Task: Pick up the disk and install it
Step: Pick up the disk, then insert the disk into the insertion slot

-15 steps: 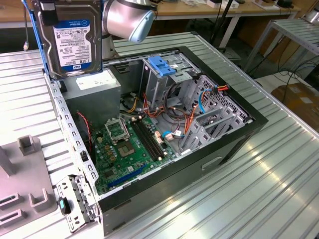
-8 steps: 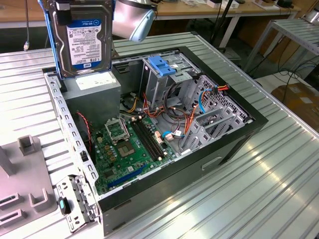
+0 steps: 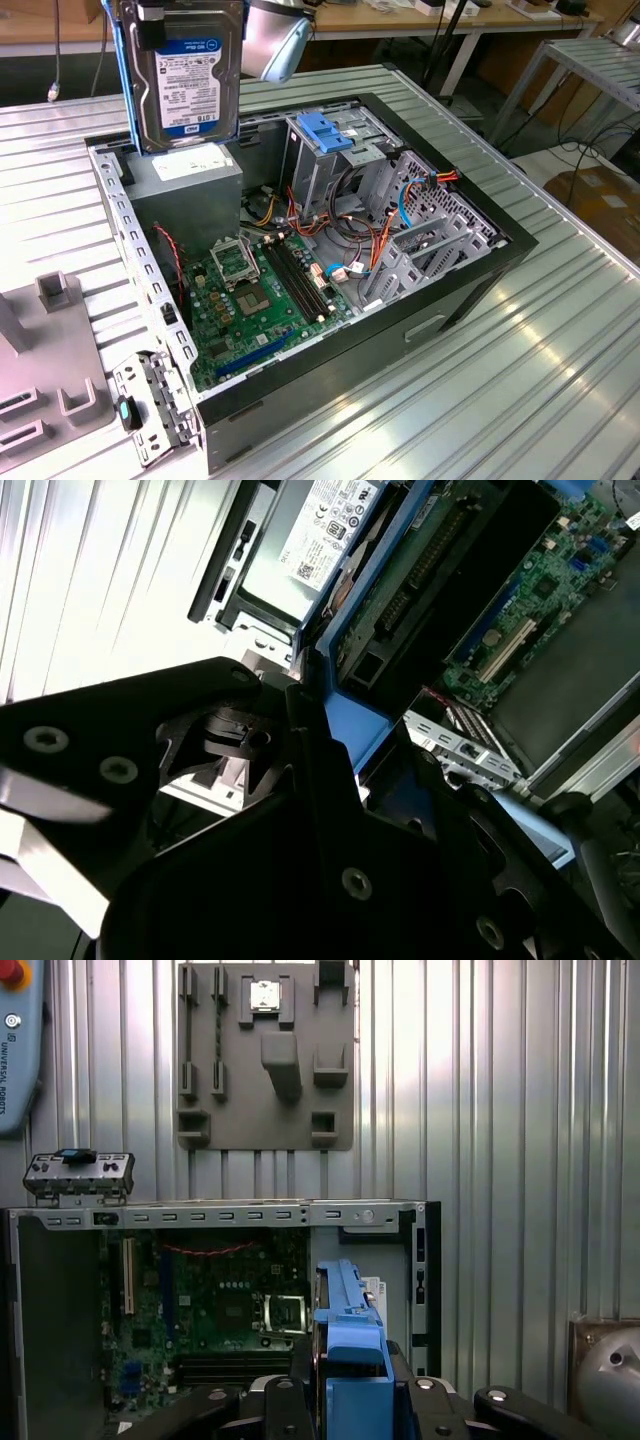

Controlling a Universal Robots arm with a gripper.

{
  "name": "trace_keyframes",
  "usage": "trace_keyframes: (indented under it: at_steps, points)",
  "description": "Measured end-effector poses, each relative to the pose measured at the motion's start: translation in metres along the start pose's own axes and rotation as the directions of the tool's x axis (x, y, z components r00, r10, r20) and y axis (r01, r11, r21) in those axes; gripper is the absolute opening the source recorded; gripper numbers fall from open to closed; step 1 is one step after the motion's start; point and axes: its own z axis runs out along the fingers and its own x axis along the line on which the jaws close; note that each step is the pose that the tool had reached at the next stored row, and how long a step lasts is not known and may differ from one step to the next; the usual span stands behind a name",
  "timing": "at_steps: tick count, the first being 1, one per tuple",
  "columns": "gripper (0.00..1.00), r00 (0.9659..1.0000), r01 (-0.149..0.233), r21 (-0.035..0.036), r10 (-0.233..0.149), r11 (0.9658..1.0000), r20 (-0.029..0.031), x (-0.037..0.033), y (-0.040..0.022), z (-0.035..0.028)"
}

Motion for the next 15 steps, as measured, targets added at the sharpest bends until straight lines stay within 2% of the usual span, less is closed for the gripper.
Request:
trace_keyframes:
  at_steps: [3, 15]
  points:
    - [0.37, 1.0000, 0.000, 0.0000, 0.000, 1.0000, 0.0000, 0.0000, -0.0036, 0.0002]
    - [0.37, 1.0000, 0.000, 0.0000, 0.000, 1.0000, 0.0000, 0.0010, -0.0047, 0.0003]
